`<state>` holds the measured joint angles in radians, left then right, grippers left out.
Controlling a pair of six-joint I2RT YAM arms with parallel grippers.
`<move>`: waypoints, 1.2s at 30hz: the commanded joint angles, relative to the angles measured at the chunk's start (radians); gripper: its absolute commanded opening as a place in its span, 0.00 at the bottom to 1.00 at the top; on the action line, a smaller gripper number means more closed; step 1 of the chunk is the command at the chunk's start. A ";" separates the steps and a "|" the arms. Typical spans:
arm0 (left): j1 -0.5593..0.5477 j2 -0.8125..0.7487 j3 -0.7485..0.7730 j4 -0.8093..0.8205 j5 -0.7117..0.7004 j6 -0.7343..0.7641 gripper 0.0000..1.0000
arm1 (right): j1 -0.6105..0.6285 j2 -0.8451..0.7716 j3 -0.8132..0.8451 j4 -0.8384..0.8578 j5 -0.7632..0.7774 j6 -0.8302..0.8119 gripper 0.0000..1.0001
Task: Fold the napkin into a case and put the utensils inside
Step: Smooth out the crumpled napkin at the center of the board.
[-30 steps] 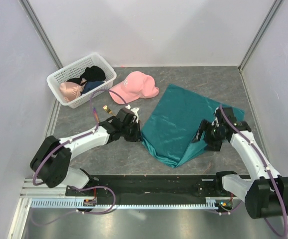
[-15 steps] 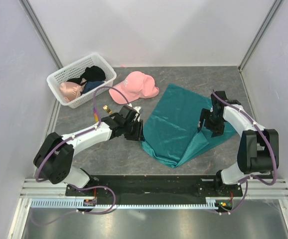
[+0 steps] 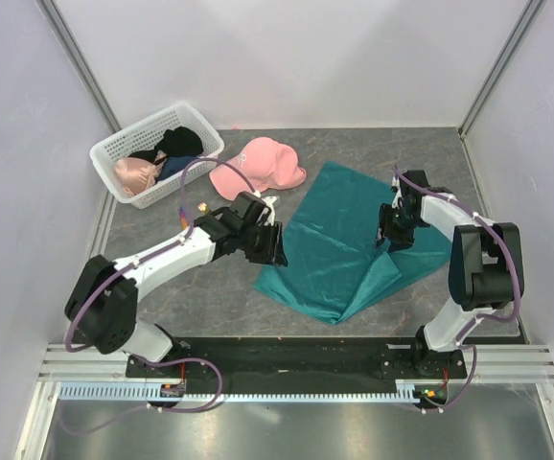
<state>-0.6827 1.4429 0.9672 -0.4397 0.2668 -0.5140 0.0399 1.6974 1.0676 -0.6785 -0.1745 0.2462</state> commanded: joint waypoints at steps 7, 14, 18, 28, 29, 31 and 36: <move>-0.008 0.142 0.142 0.048 0.123 -0.011 0.42 | 0.009 -0.062 -0.049 -0.018 -0.033 0.071 0.13; -0.011 0.228 0.185 0.096 0.146 -0.027 0.41 | 0.008 -0.403 -0.142 -0.347 0.148 0.231 0.00; -0.012 0.255 0.186 0.114 0.144 -0.038 0.41 | -0.001 -0.616 -0.233 -0.504 0.265 0.395 0.00; -0.048 0.307 0.214 0.122 0.098 -0.064 0.43 | -0.008 -0.680 -0.158 -0.705 0.389 0.557 0.00; -0.051 0.307 0.218 0.121 0.097 -0.064 0.43 | -0.008 -0.699 -0.144 -0.745 0.394 0.567 0.01; -0.057 0.303 0.217 0.113 0.083 -0.064 0.43 | -0.009 -0.731 -0.104 -0.782 0.389 0.576 0.01; -0.061 0.290 0.214 0.084 0.037 -0.057 0.46 | -0.011 -0.837 -0.106 -0.783 0.349 0.623 0.16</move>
<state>-0.7376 1.7481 1.1492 -0.3489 0.3534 -0.5529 0.0349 0.9173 0.9207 -1.3064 0.1772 0.7994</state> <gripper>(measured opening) 0.441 0.115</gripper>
